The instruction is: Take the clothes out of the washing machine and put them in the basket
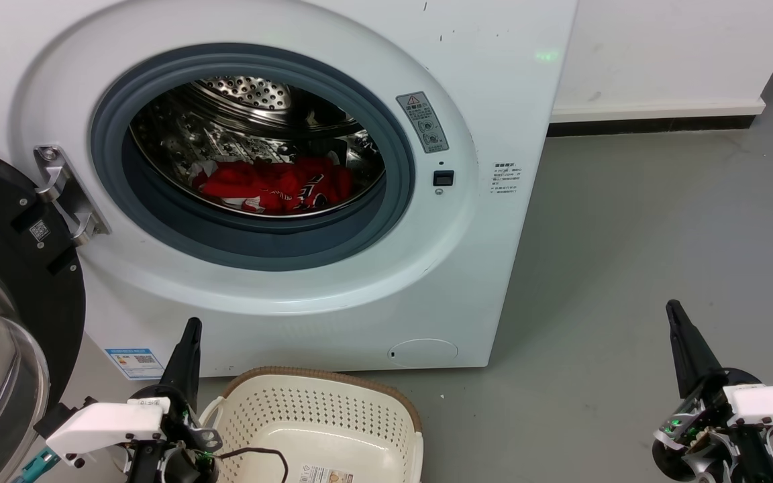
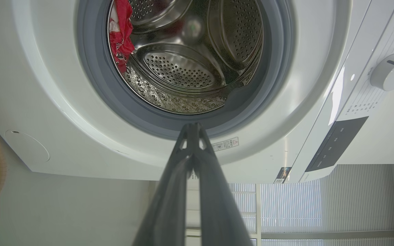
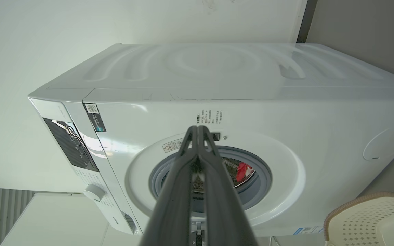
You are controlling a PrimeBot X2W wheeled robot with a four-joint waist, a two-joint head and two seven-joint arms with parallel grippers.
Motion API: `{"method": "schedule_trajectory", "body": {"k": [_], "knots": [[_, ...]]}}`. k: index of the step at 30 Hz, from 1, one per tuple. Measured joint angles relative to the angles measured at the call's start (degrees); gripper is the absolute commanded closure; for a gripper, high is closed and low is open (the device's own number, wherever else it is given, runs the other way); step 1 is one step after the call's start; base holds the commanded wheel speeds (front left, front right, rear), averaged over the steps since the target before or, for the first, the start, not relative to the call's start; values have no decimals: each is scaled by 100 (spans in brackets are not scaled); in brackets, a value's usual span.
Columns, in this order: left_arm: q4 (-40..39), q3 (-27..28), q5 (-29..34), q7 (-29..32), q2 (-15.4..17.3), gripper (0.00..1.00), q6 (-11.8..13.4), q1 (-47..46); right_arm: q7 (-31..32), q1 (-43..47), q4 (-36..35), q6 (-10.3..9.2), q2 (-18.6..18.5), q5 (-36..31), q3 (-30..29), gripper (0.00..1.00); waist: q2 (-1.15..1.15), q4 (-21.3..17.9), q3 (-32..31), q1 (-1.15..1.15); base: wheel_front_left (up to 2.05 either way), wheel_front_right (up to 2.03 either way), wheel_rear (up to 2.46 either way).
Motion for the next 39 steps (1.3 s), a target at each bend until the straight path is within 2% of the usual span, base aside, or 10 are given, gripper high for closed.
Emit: {"method": "schedule_trajectory", "body": {"k": [26,27,31,39], "knots": [[5,109,82,79,-64,100,0,-14,65,-1,7,0,65,-62,-90,100,0,0,-1,0,0,0,0],[38,105,80,78,-67,0,1,1,63,12,32,0,68,-59,-88,0,0,0,-1,0,0,0,0],[164,53,82,40,-88,0,9,158,38,165,134,-1,101,-59,-80,0,0,0,-2,0,0,0,0],[89,-151,287,-176,-102,0,9,148,-178,261,-89,-1,110,-279,-26,0,0,24,-9,0,0,0,0]]}}
